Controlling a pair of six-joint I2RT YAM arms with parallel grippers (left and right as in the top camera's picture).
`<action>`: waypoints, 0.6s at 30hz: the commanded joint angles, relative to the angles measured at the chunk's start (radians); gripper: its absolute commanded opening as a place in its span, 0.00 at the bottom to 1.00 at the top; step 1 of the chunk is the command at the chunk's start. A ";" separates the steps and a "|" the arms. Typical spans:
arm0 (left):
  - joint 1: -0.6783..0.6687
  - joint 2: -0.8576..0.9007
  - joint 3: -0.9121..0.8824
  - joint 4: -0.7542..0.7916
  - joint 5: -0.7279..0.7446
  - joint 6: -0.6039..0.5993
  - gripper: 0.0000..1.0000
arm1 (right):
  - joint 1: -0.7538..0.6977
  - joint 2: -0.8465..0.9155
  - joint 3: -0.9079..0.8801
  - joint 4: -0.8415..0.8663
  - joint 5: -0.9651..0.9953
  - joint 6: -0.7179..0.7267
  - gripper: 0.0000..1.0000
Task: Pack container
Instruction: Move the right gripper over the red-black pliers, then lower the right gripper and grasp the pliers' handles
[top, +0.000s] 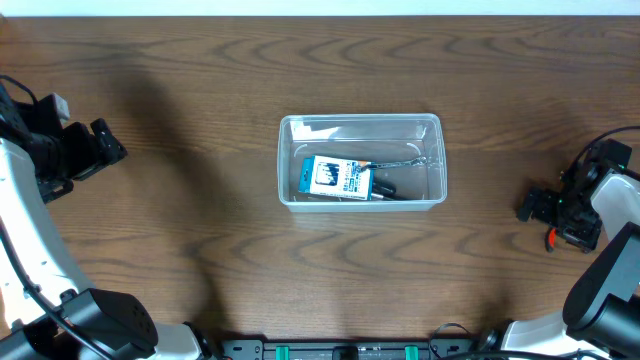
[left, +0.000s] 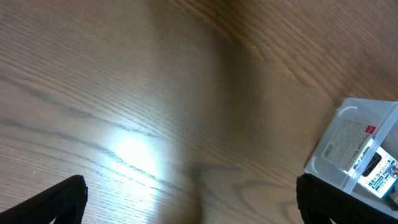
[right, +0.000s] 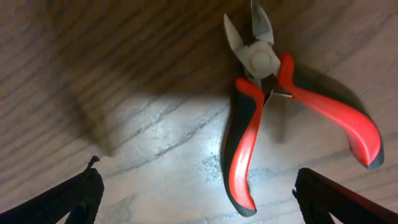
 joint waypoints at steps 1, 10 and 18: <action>0.003 0.001 0.002 -0.003 0.010 0.014 0.98 | -0.009 0.007 -0.004 0.010 -0.007 0.011 0.99; 0.003 0.001 0.002 -0.003 0.010 0.014 0.98 | -0.010 0.042 -0.004 0.034 -0.027 0.013 0.99; 0.003 0.001 0.002 -0.002 0.010 0.014 0.98 | -0.010 0.083 -0.004 0.048 -0.037 0.010 0.99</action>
